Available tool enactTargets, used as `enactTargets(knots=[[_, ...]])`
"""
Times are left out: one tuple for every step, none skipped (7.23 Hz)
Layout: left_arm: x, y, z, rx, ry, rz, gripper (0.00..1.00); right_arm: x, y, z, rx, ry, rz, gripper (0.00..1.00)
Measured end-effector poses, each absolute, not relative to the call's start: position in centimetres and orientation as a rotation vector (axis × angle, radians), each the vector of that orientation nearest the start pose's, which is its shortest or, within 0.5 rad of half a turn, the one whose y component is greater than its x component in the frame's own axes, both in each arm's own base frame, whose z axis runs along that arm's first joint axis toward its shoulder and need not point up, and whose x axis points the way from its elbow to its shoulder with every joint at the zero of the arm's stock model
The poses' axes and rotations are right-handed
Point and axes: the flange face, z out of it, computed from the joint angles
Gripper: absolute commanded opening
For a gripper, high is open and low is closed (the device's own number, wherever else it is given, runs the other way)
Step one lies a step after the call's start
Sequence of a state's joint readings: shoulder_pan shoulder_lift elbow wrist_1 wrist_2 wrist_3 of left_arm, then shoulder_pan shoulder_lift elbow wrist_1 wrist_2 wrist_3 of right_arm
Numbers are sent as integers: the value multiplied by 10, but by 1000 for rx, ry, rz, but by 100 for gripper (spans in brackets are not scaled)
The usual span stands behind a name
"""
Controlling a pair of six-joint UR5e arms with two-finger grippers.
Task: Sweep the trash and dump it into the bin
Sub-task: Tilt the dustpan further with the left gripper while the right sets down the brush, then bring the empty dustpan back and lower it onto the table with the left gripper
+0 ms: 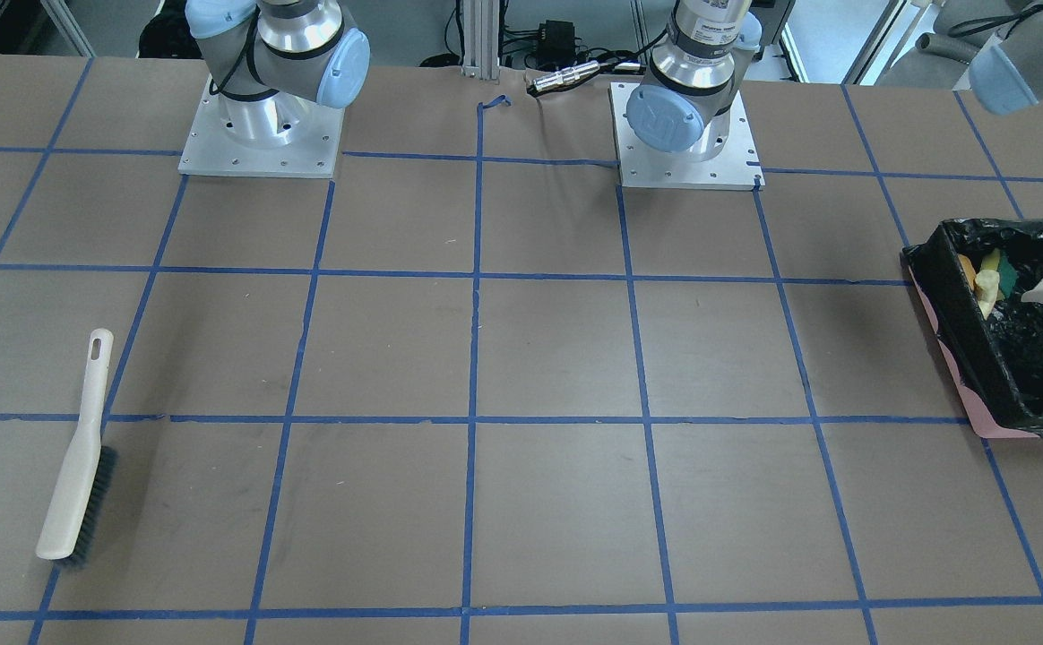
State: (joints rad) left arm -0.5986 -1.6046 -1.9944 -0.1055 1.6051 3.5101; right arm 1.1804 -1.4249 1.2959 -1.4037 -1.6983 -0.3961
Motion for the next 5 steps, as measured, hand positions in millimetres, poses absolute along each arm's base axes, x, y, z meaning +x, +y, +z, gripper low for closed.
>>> enactTargets(knots=[[352, -404, 461, 2201, 708, 746, 0, -93, -550, 538, -18, 3227, 146, 100], [354, -420, 481, 2253, 742, 677, 0, -86, -550, 535, -16, 3182, 155, 100], [352, -435, 500, 2310, 812, 581, 0, -70, -552, 529, 10, 3136, 158, 100], [345, -450, 516, 2355, 902, 468, 0, -41, -556, 523, 45, 3130, 172, 100], [335, -461, 529, 2386, 987, 341, 0, -4, -558, 518, 72, 3152, 190, 100]])
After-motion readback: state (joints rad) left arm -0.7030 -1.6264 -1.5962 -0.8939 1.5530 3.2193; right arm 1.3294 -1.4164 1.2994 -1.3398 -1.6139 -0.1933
